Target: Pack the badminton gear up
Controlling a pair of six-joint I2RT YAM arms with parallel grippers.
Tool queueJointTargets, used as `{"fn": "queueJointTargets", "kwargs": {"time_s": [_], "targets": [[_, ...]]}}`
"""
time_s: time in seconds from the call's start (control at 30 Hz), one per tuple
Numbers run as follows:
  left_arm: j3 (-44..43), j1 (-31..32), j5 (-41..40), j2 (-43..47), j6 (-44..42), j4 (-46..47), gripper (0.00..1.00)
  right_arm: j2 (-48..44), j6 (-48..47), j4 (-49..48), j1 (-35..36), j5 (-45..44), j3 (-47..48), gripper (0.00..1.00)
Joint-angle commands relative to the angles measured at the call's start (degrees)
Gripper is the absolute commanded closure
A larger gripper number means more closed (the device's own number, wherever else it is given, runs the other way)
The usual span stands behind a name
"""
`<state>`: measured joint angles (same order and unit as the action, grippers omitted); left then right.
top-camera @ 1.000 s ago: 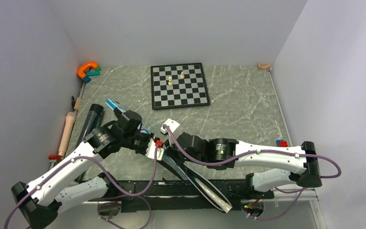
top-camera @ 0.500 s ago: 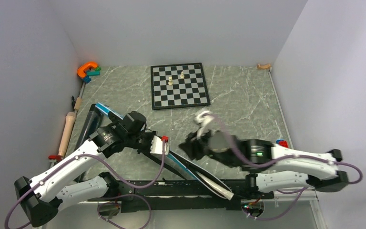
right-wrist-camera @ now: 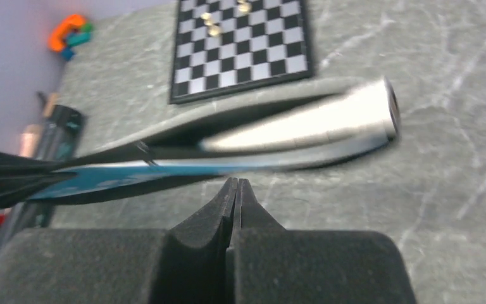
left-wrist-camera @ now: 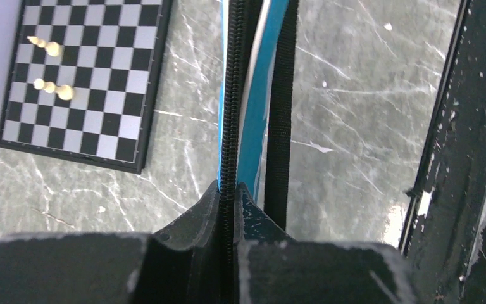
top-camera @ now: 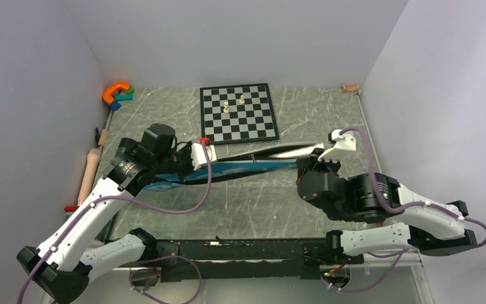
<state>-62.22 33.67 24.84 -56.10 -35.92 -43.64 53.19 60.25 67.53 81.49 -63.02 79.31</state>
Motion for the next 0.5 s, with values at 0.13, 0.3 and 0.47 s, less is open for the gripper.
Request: {"fn": "queueJointTargets", "kwargs": {"time_s": [0.13, 0.3, 0.47], "targets": [[-5.2, -1.8, 3.1, 1.1, 2.2, 5.6, 1.0, -4.0, 17.8, 17.8, -3.5, -6.0, -0.6, 1.0], [-4.9, -2.5, 2.9, 1.6, 3.6, 6.1, 1.0, -3.9, 0.6, 2.4, -5.0, -8.9, -1.7, 1.0], [-4.6, -3.2, 3.5, 2.0, 5.3, 7.2, 1.0, -2.3, -35.0, -32.4, -16.2, 3.6, -4.0, 1.0]]}}
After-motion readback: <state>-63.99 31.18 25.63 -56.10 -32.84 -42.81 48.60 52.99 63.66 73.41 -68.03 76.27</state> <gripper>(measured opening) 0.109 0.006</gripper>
